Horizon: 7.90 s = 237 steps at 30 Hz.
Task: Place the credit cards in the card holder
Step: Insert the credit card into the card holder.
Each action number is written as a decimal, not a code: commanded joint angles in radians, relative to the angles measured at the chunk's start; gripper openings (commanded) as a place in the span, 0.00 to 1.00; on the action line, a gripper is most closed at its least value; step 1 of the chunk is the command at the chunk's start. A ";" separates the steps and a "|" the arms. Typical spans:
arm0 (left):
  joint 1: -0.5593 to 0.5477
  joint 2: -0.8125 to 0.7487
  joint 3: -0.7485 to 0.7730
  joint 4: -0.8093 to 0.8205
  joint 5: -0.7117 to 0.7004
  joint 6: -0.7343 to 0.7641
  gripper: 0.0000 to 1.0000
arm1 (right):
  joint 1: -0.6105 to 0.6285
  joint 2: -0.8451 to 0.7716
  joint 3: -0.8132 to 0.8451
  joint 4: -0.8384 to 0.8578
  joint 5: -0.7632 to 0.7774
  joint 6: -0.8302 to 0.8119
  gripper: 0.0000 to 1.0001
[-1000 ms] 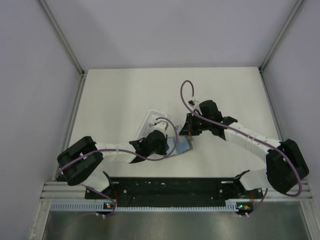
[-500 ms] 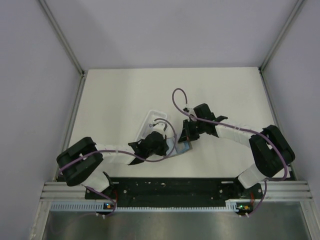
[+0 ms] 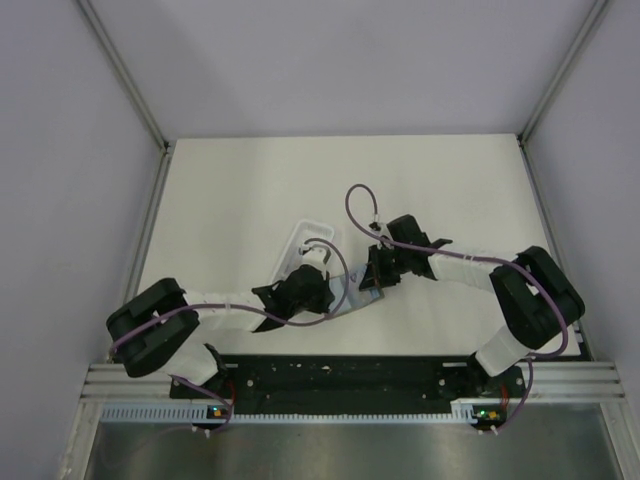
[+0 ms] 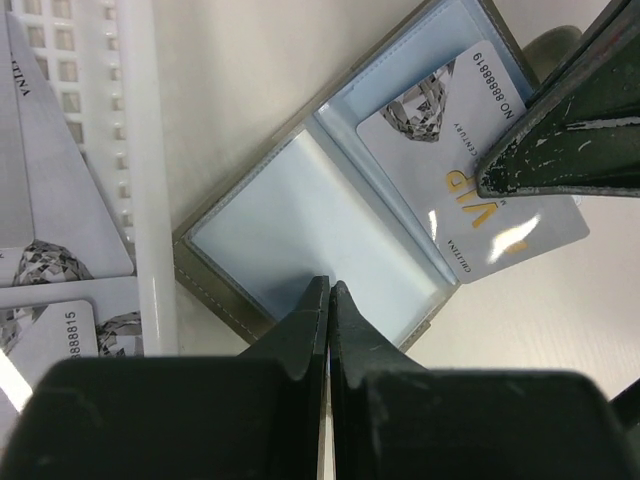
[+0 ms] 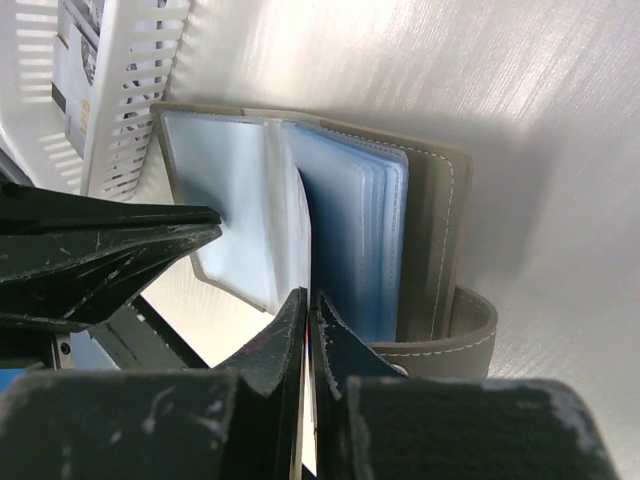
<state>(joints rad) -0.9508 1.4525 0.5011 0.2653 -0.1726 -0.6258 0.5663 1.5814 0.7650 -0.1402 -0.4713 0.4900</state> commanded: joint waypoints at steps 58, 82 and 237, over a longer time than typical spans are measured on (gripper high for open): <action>0.001 0.118 0.002 -0.077 0.013 0.040 0.00 | -0.054 -0.192 -0.144 0.180 -0.003 0.117 0.00; 0.001 0.109 -0.003 -0.084 0.004 0.040 0.00 | -0.063 -0.138 -0.161 0.163 0.097 0.119 0.00; 0.001 0.040 -0.009 -0.140 -0.025 0.008 0.03 | 0.026 -0.097 -0.222 0.343 0.134 0.150 0.40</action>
<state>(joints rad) -0.9508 1.4727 0.5293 0.2272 -0.1848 -0.6262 0.5758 1.5024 0.5102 0.2893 -0.4030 0.6899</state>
